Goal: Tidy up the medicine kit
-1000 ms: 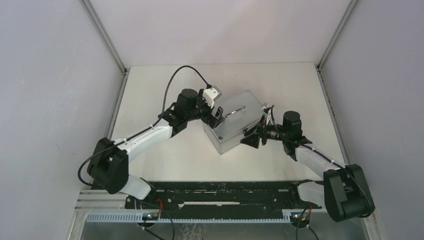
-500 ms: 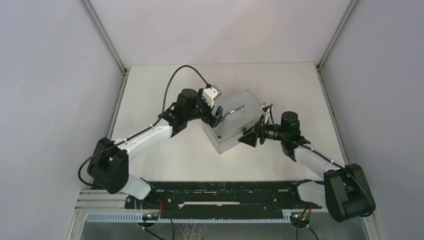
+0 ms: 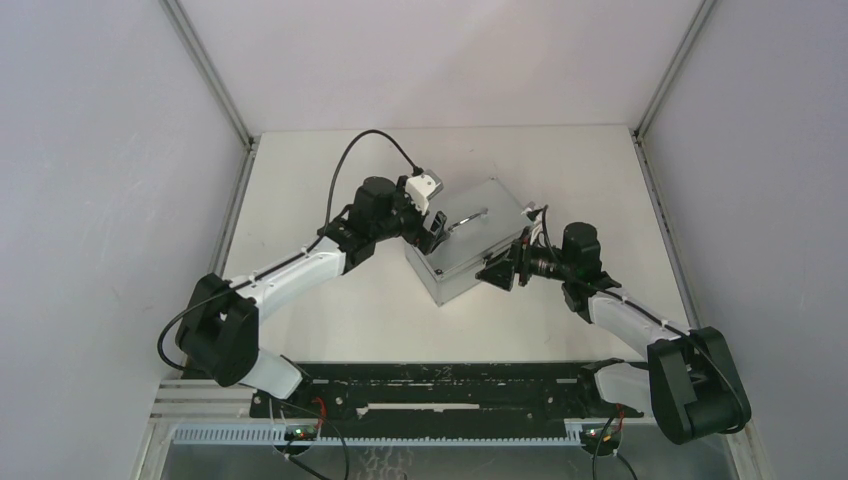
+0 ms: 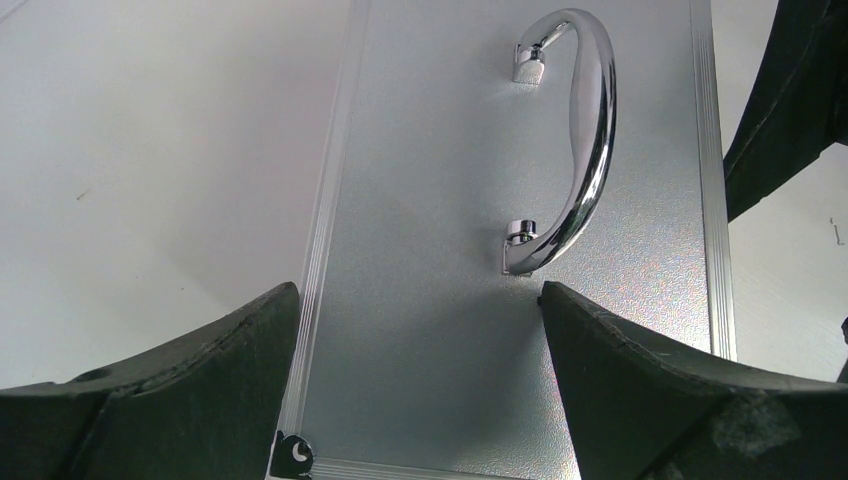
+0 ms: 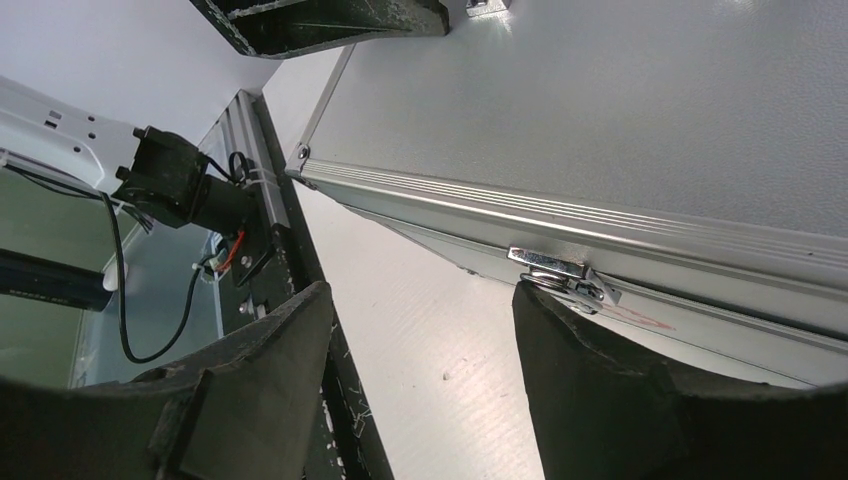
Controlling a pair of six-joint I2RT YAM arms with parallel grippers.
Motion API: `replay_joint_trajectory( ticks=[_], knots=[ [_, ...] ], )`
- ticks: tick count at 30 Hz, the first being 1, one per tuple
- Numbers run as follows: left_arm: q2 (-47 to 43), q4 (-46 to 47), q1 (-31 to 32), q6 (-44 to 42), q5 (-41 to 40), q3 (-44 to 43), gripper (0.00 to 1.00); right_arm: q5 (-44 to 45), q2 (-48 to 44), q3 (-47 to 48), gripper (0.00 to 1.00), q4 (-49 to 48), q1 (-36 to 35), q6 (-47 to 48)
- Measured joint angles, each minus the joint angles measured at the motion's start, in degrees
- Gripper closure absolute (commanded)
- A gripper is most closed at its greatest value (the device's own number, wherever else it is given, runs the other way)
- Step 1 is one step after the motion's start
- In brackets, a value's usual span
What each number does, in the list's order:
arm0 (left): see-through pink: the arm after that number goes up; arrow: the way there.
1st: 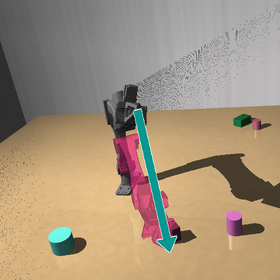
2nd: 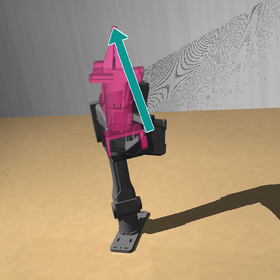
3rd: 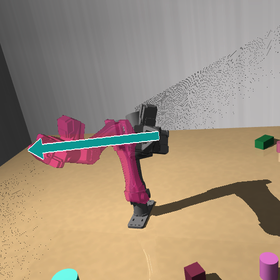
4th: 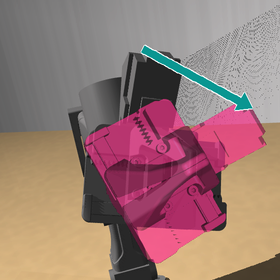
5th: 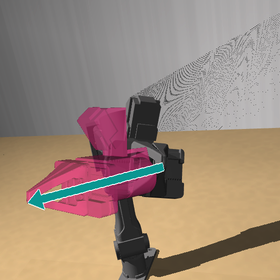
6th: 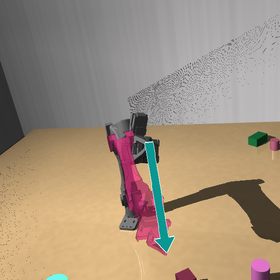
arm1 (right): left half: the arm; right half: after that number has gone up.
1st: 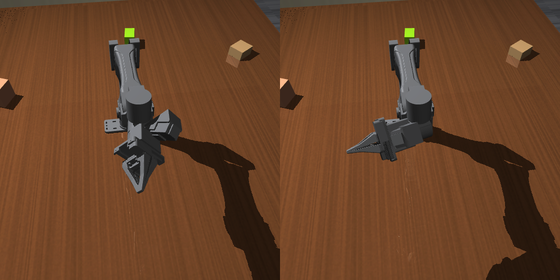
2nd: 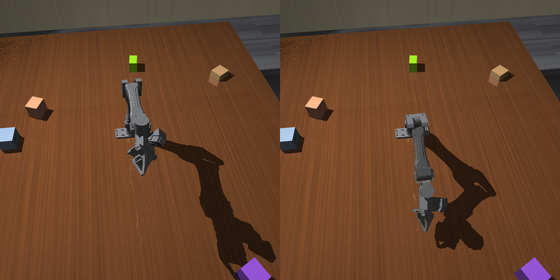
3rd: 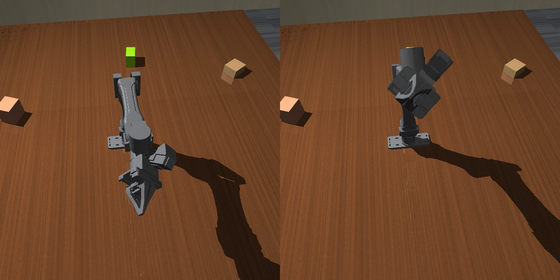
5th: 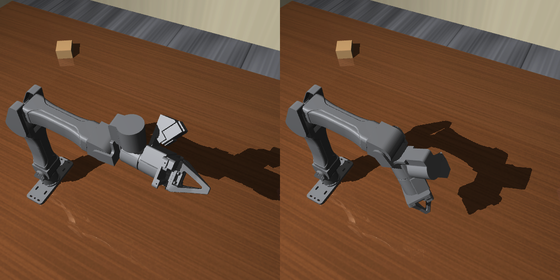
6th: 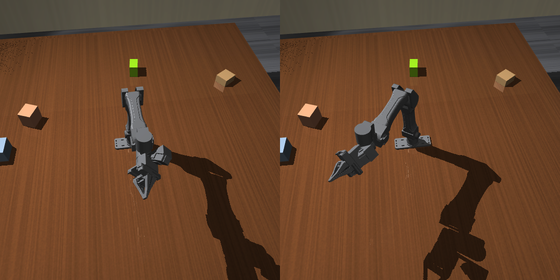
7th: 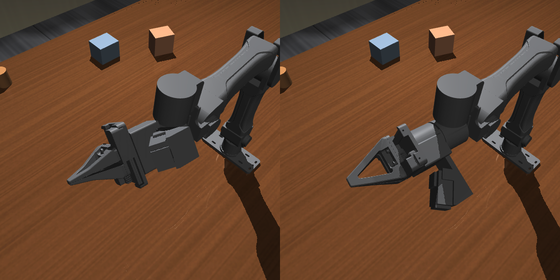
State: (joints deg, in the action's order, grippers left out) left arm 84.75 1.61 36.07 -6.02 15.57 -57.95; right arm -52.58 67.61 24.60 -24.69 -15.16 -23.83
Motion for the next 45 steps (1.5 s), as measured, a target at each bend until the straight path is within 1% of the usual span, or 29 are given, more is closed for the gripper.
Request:
replay_joint_trajectory(
  ticks=[7, 18, 23, 28, 32, 35, 38, 41, 45],
  knots=[
    [0.0, 0.2, 0.0, -0.2, -0.4, 0.0, 0.07, 1.3, 0.0, 0.0, 0.33, -0.9, -0.3, -1.1],
    [0.3, 0.9, 0.1, -0.6, 0.2, 0.0, 0.07, 5.1, 0.9, 0.0, 0.32, -4.8, -1.6, -3.0],
    [0.4, 0.9, 0.2, -0.6, 0.7, 0.0, 0.08, 7.2, 0.9, 0.0, 0.32, -8.4, -2.3, -3.1],
    [0.4, 0.9, 0.5, -0.6, 1.0, 0.0, 0.08, 8.6, 0.9, 0.0, 0.31, -8.6, -2.6, -2.7],
    [0.4, 0.9, 0.6, -0.6, 1.1, 0.0, 0.08, 9.4, -0.7, 0.4, 0.24, -5.3, -2.6, 0.9],
    [0.4, 0.9, 0.6, -0.6, 1.0, 0.0, 0.08, 10.6, -2.6, 1.8, 0.17, 1.0, -1.7, 4.5],
    [0.4, 0.9, 0.7, -0.6, 1.0, 0.0, 0.07, 12.3, -3.1, 3.4, 0.13, 7.5, -0.3, 8.5],
    [0.4, 0.9, 0.7, -0.6, 1.0, 0.0, 0.07, 13.2, -2.2, 3.5, 0.12, 11.2, 0.4, 10.9],
    [0.4, 0.9, 0.7, -0.6, 1.0, 0.0, 0.08, 13.5, 2.3, 3.5, 0.13, 12.5, 0.3, 12.0]
  ],
)
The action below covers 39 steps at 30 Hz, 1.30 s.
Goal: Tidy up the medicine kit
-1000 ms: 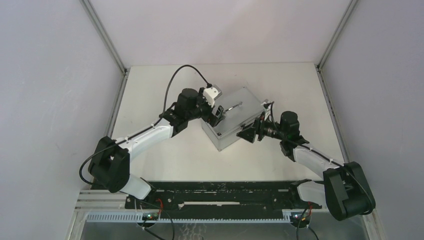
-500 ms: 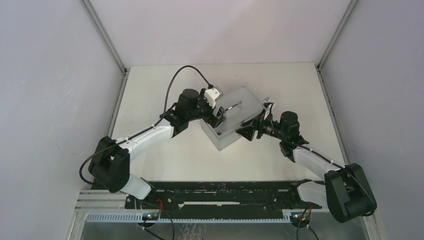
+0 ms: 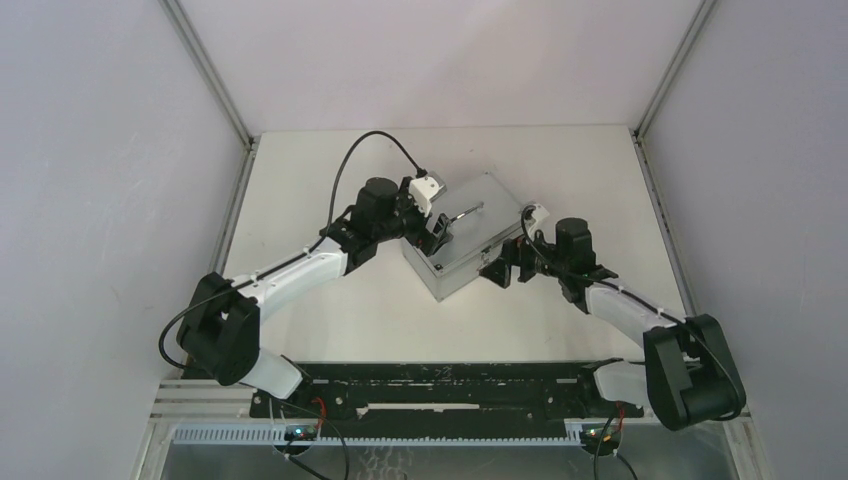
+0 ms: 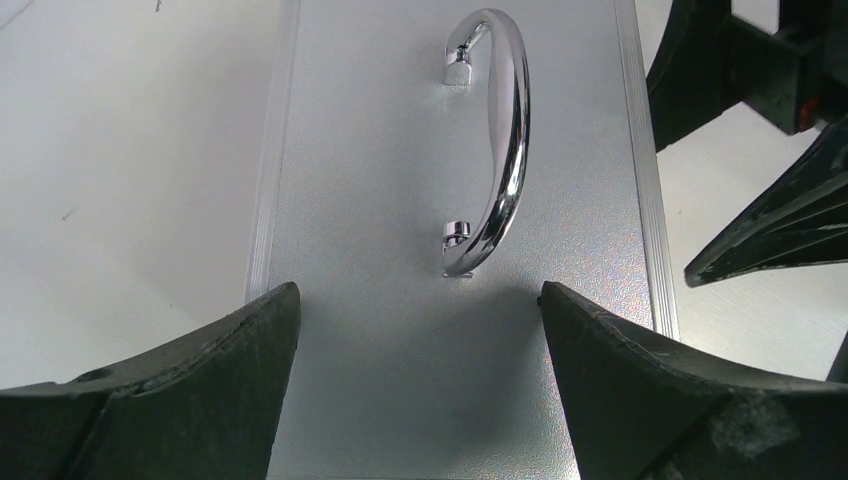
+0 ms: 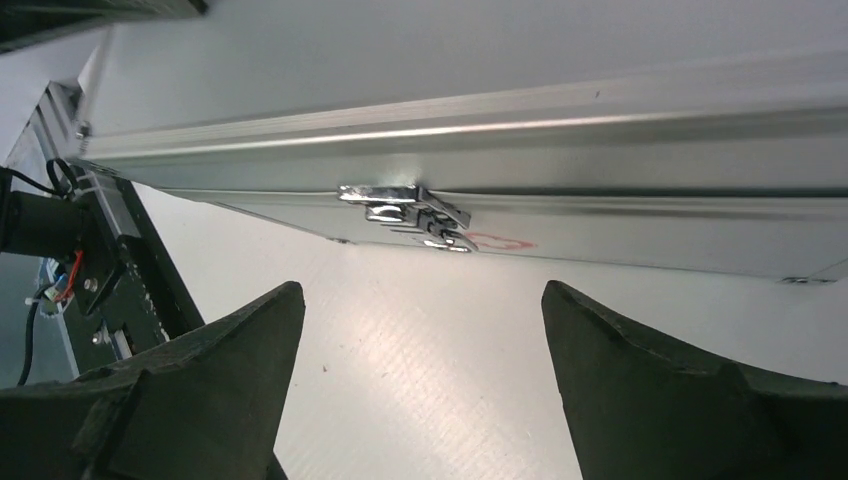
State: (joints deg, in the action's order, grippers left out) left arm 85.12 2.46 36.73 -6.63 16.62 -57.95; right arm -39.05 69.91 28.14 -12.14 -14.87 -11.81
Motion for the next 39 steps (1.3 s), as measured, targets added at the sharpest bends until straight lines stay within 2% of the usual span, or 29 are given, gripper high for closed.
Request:
replay_joint_trajectory(
  ticks=[4, 12, 17, 24, 30, 39],
  knots=[
    [0.0, 0.0, 0.0, 0.0, 0.0, 0.0, 0.07, 0.0, 3.3, 0.0, 0.14, -1.2, -1.5, 0.0],
    [0.0, 0.0, 0.0, 0.0, 0.0, 0.0, 0.08, 0.0, 6.6, 0.0, 0.16, -10.1, -4.7, -2.1],
    [0.0, 0.0, 0.0, 0.0, 0.0, 0.0, 0.08, -0.8, 7.0, -0.1, 0.22, -12.6, -4.8, -3.2],
    [0.0, 0.0, 0.0, 0.0, 0.1, 0.0, 0.07, -4.5, 6.3, -0.1, 0.32, -12.4, -3.6, -4.0],
    [0.0, 0.0, 0.0, 0.0, 0.0, 0.0, 0.07, -7.9, 3.7, -0.1, 0.37, -12.0, -2.1, -4.9],
    [0.0, 0.0, 0.0, 0.0, 0.0, 0.0, 0.07, -7.5, 3.5, -0.1, 0.36, -12.3, -2.5, -5.1]
  ],
)
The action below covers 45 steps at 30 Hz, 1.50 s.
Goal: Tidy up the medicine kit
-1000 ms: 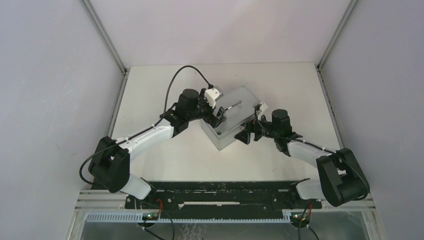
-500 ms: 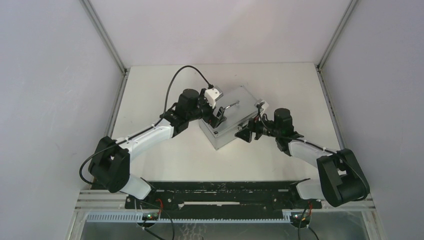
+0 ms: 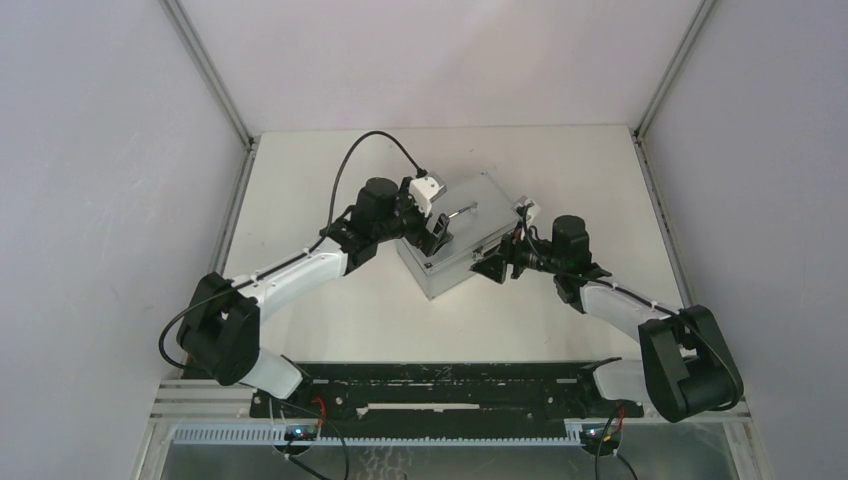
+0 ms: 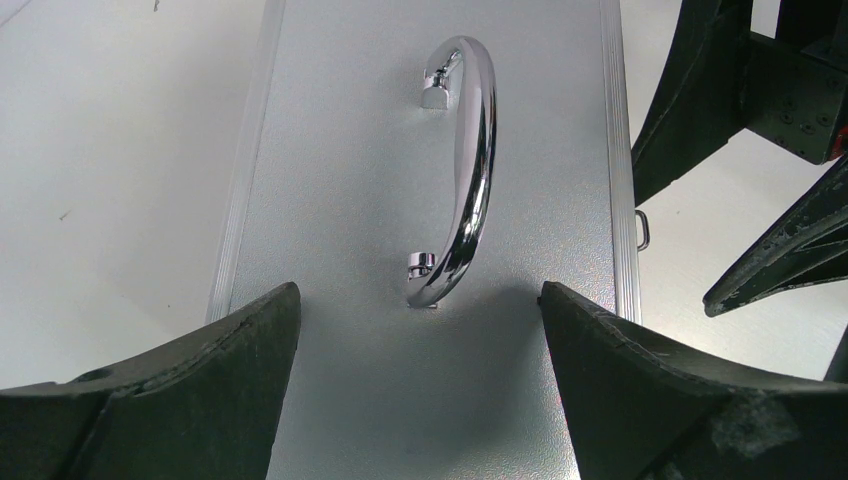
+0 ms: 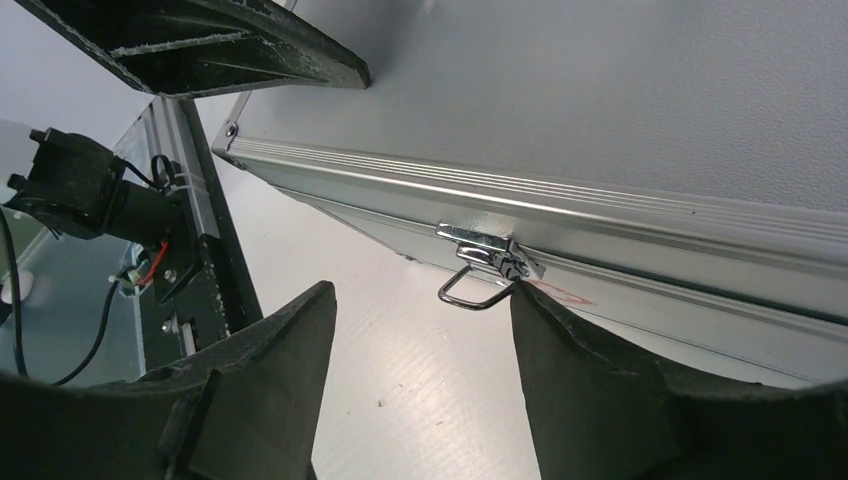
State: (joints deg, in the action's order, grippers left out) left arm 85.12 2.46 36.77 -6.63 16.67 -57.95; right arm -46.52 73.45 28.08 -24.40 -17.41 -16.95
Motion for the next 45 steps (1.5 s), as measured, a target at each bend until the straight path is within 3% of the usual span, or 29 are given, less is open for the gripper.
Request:
replay_joint_trajectory(
  ticks=[25, 45],
  knots=[
    [0.1, 0.0, 0.0, 0.0, 0.0, 0.0, 0.07, -3.7, -0.1, 0.5, 0.39, -2.4, -0.9, -6.7],
    [0.4, 0.8, 0.2, 0.0, 0.0, 0.0, 0.07, 3.3, -0.5, 0.5, 0.33, -3.2, -4.5, -6.9]
  ],
)
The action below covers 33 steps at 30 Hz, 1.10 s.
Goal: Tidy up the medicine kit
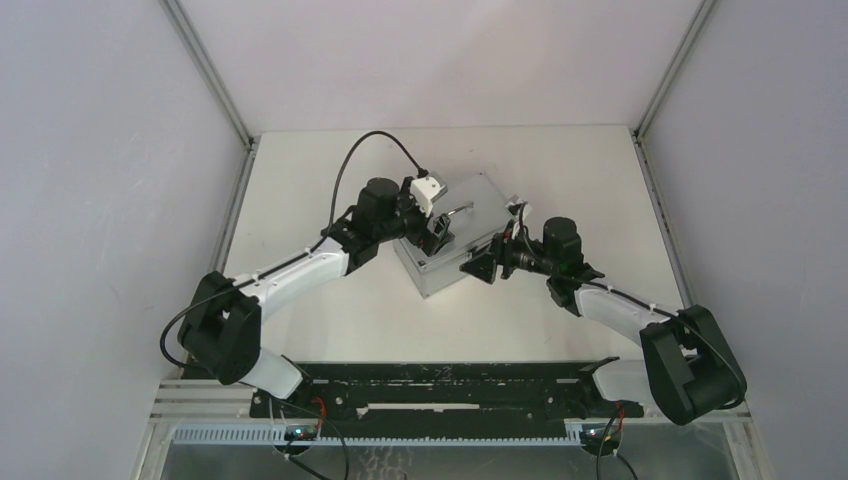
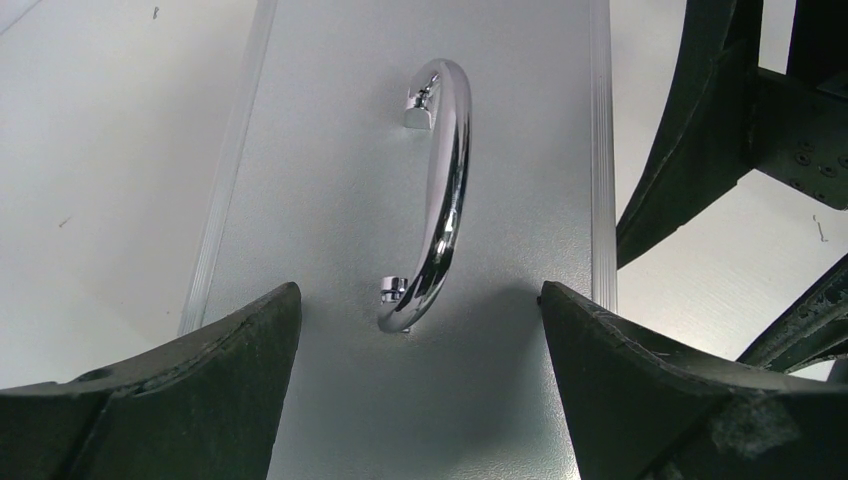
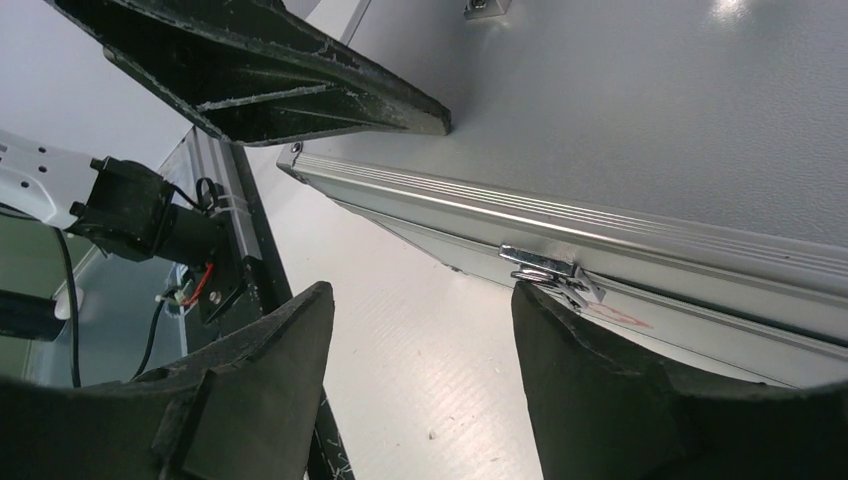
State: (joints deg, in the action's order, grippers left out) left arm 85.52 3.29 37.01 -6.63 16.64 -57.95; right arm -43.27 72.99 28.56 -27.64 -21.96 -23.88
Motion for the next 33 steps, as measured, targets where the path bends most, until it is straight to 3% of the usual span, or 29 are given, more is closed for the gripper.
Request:
replay_joint_trajectory(
  ticks=[33],
  knots=[
    [0.0, 0.1, 0.4, 0.0, 0.0, 0.0, 0.08, 3.1, 0.0, 2.3, 0.21, -1.4, -0.1, -0.5]
  ],
)
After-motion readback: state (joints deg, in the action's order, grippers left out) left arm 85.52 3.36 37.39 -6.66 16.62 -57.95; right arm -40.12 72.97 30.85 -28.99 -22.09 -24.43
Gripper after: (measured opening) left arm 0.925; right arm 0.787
